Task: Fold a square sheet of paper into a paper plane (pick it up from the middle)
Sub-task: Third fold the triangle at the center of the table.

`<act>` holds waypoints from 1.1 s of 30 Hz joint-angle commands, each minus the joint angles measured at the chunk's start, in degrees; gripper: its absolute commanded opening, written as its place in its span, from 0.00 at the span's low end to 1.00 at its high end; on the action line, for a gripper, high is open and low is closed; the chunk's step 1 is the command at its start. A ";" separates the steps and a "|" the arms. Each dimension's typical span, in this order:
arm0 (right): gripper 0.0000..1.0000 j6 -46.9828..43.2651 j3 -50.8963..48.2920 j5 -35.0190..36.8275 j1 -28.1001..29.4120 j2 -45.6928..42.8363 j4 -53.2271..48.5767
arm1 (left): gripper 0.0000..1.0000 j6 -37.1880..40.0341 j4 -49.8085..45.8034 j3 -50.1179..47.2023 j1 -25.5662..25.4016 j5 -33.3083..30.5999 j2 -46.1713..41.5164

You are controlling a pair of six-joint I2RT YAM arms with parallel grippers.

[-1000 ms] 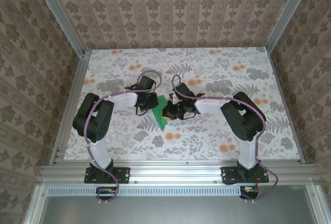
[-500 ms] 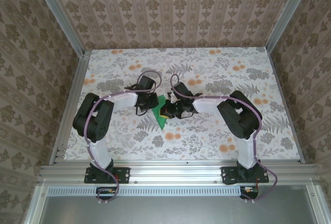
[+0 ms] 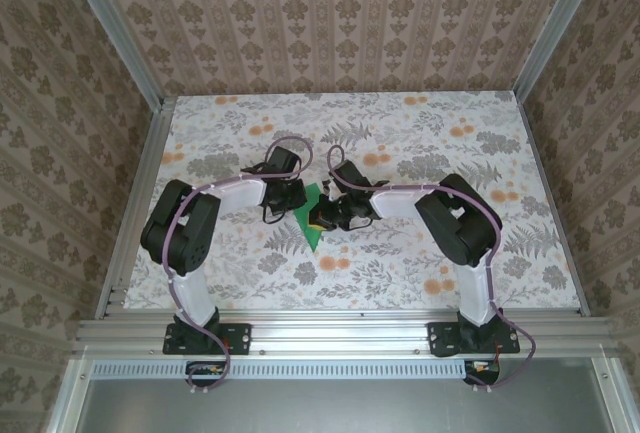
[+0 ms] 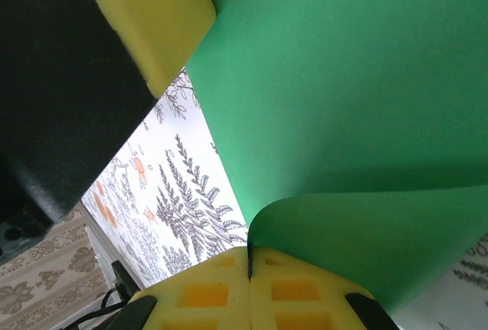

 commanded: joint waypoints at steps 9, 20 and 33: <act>0.07 -0.62 1.81 1.20 0.41 1.65 -1.91 | 0.06 1.00 -2.57 -0.20 -0.39 0.13 1.64; 0.07 -1.66 2.31 3.66 0.76 1.86 -3.93 | 0.05 0.94 -2.38 -0.17 -0.48 0.42 1.56; 0.07 -0.23 2.39 3.46 0.85 2.63 -1.94 | 0.05 1.05 -2.15 0.00 -0.66 1.09 1.91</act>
